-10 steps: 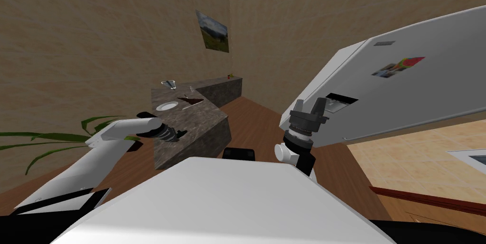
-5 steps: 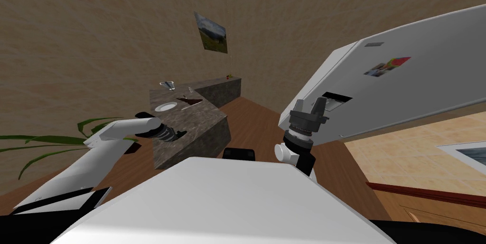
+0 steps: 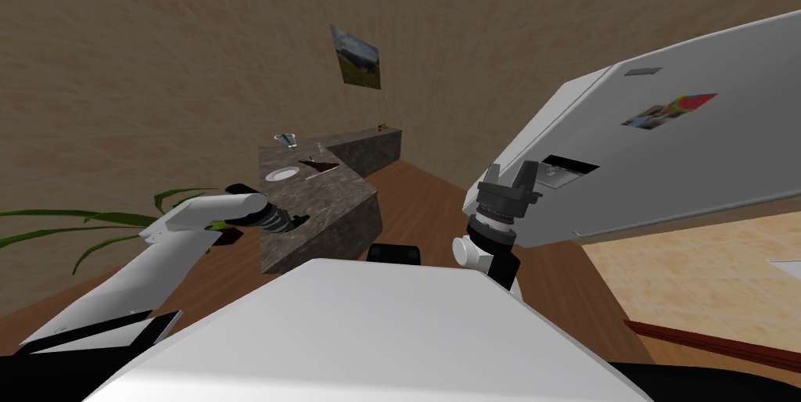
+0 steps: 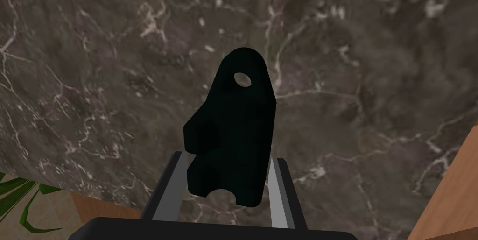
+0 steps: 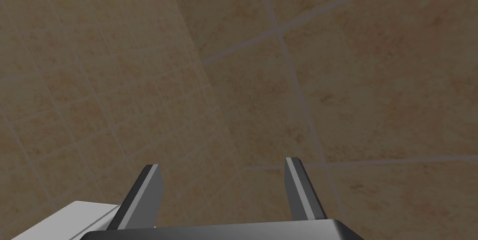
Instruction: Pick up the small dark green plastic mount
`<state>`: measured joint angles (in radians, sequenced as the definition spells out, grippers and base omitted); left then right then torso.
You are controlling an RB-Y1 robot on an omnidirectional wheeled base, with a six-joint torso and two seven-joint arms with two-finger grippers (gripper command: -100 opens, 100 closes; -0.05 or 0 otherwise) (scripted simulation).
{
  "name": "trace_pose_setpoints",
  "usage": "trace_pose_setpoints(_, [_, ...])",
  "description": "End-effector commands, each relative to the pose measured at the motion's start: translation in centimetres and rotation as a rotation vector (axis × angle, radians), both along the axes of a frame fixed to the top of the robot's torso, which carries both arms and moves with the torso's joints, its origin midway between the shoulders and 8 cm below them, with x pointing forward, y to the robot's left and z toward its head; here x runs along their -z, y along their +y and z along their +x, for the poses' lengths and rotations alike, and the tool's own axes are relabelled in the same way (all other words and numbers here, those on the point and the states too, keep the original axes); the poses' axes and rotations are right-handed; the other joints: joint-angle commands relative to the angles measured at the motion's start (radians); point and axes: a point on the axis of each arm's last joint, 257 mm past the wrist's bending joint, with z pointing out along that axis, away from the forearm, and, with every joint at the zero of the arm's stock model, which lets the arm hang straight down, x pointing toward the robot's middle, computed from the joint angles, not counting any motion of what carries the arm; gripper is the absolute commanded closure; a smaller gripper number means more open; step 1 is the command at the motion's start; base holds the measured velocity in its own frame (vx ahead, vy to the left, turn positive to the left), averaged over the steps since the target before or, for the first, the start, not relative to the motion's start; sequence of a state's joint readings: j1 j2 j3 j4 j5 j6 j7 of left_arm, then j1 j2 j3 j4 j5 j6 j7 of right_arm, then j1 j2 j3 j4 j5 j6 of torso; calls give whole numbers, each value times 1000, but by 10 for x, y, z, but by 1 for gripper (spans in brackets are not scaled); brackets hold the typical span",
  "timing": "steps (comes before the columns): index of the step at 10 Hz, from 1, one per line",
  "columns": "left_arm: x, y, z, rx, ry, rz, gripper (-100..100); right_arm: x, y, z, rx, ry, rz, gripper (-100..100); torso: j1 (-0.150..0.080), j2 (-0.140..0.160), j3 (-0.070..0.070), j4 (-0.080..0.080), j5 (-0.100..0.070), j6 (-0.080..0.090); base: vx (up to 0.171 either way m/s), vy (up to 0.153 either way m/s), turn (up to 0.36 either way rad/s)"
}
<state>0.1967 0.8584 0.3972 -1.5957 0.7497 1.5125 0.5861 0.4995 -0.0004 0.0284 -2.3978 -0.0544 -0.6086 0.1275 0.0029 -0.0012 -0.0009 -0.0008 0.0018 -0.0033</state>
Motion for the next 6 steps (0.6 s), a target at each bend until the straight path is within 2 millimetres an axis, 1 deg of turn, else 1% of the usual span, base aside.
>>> trace_pose_setpoints(1, [-4, -12, 3, 20, 1, -1, 100, 0, 0, 0, 0, 0, 0, 0, 0, 0, 0, 0, 0, 0, 69, 25, 128])
trace_pose_setpoints(6, [-16, -44, 8, 85, 2, -1, 100, 0, 0, 0, 0, 0, 0, 0, 0, -2, -1, -1, 0, 2, 62, 28, 122])
